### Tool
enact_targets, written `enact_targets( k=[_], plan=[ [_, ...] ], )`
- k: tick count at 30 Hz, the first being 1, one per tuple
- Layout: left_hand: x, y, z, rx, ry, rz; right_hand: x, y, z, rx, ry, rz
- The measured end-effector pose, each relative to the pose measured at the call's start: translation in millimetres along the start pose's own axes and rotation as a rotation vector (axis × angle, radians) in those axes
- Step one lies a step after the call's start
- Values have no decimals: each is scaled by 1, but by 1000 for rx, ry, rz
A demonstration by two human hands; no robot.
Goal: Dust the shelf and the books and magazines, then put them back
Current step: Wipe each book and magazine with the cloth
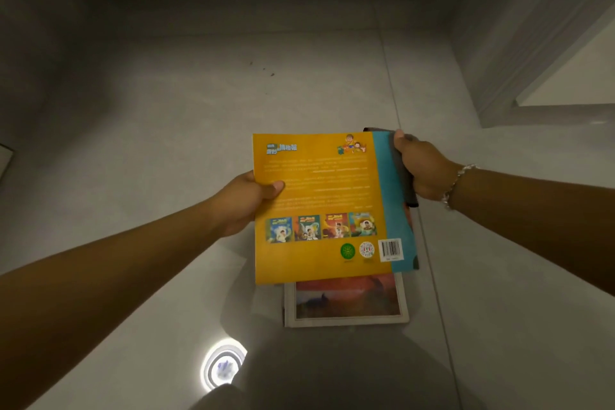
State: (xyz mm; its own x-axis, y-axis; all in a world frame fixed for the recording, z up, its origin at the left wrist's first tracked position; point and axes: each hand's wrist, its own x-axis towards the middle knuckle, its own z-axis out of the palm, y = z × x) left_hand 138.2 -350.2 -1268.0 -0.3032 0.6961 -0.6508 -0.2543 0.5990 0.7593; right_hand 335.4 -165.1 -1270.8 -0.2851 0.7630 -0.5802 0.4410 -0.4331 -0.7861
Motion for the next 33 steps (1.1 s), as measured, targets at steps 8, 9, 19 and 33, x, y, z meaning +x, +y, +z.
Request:
enact_targets(
  k=[8,9,19,33],
  plan=[
    [3,6,2,-103,284,0,-15,22,8,124,-102,157],
    [4,7,0,-120,331,-10,-18,24,10,83,-118,153],
    [8,4,-11,-107,545,-36,-41,35,0,-340,-266,-57],
    [4,5,-7,-41,595,-33,-52,27,-25,-838,-361,-1]
  ],
)
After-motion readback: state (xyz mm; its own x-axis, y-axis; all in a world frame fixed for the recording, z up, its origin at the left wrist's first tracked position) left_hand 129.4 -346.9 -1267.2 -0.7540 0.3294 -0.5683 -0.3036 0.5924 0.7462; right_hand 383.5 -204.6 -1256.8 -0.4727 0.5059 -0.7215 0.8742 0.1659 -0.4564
